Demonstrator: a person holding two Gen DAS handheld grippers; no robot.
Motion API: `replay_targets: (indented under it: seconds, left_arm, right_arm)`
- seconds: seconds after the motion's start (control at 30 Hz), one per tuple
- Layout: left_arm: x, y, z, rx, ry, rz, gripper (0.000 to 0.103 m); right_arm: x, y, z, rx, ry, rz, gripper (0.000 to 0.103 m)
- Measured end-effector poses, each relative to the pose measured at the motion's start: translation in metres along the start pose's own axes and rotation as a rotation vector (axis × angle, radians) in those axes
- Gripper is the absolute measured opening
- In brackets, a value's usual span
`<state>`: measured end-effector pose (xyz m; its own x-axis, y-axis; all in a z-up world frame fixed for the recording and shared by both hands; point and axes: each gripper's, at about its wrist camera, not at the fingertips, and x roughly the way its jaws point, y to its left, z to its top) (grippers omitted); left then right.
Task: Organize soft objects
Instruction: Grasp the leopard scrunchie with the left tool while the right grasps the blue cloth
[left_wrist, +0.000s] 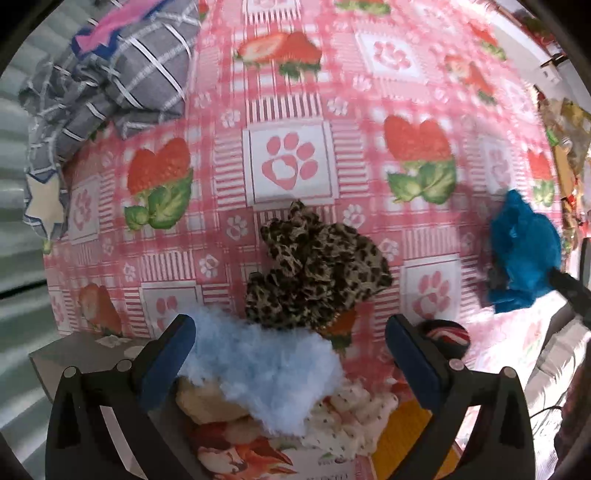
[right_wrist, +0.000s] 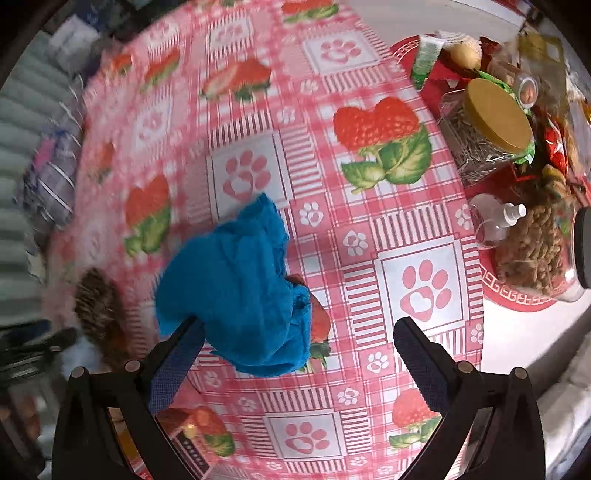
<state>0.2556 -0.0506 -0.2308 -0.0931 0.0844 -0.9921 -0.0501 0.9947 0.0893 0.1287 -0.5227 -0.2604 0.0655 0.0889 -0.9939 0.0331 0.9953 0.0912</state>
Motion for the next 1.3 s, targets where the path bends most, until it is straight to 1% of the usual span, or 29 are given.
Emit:
replay_targets:
  seconds: [0.07,0.13,0.17,0.23,0.3,0.37,0.47,0.53,0.57,0.6,0.63,0.67,0.7,0.73,0.77,0.8,0.87,0.9,1.0,1.1,1.23,1.3]
  left_arm:
    - [0.01,-0.004,0.004,0.012,0.021,0.012,0.103]
    - [0.019,-0.009,0.008,0.017,0.035,0.019,0.103]
    - [0.023,-0.011,0.009,0.015,0.038,0.022,0.103]
    - [0.028,-0.014,0.012,0.016,0.042,0.032,0.103]
    - [0.034,-0.018,0.016,0.025,0.052,0.045,0.103]
    - [0.038,-0.021,0.018,0.037,0.054,0.062,0.103]
    - [0.048,-0.024,0.02,0.032,0.064,0.084,0.102]
    - [0.053,-0.023,0.021,0.018,0.077,0.079,0.098]
    - [0.056,-0.024,0.022,0.016,0.083,0.076,0.092]
    - [0.059,-0.024,0.022,0.014,0.094,0.07,0.086]
    - [0.064,-0.024,0.022,0.014,0.101,0.064,0.084]
    - [0.066,-0.024,0.022,0.012,0.102,0.055,0.082]
    - [0.067,-0.024,0.022,0.013,0.099,0.045,0.077]
    - [0.068,-0.022,0.022,0.022,0.096,0.029,0.073]
    - [0.068,-0.022,0.022,0.029,0.09,0.015,0.061]
    - [0.067,-0.023,0.021,0.038,0.081,0.001,0.048]
    - [0.061,-0.027,0.023,0.048,0.055,0.013,0.04]
    - [0.057,-0.028,0.025,0.051,0.028,0.016,0.038]
    - [0.041,-0.026,0.024,0.026,-0.038,-0.013,0.037]
    - [0.022,-0.022,0.021,0.0,-0.108,-0.024,0.037]
    - [-0.003,-0.015,0.012,-0.021,-0.179,-0.022,0.037]
    - [-0.018,-0.013,0.014,-0.025,-0.209,-0.015,0.037]
  right_arm:
    - [-0.007,0.005,0.007,0.0,-0.022,0.024,0.103]
    - [-0.005,0.019,0.014,-0.042,-0.004,0.054,0.103]
    - [-0.004,0.03,0.018,-0.073,0.005,0.051,0.103]
    - [0.0,0.042,0.026,-0.138,0.003,0.024,0.103]
    - [0.005,0.065,0.032,-0.199,-0.005,0.004,0.103]
    - [0.009,0.085,0.03,-0.268,-0.013,-0.001,0.103]
    - [0.019,0.116,0.03,-0.39,-0.012,-0.04,0.103]
    - [0.028,0.13,0.031,-0.445,0.0,-0.08,0.103]
    - [0.033,0.134,0.031,-0.459,0.009,-0.096,0.103]
    - [0.037,0.137,0.032,-0.462,0.014,-0.103,0.102]
    - [0.041,0.139,0.033,-0.462,0.021,-0.108,0.099]
    - [0.044,0.14,0.034,-0.459,0.034,-0.111,0.084]
    - [0.048,0.14,0.035,-0.453,0.053,-0.114,0.066]
    - [0.051,0.141,0.036,-0.447,0.068,-0.115,0.055]
    - [0.053,0.141,0.037,-0.438,0.081,-0.099,0.04]
    - [0.053,0.141,0.037,-0.43,0.085,-0.085,0.039]
    - [0.044,0.141,0.038,-0.418,0.065,-0.072,0.039]
    - [0.038,0.14,0.039,-0.41,0.051,-0.054,0.039]
    - [0.017,0.135,0.047,-0.352,0.021,0.014,0.039]
    - [-0.001,0.131,0.053,-0.293,-0.002,0.07,0.039]
    - [-0.017,0.138,0.051,-0.251,-0.016,0.097,0.039]
    - [-0.024,0.142,0.052,-0.246,-0.021,0.102,0.039]
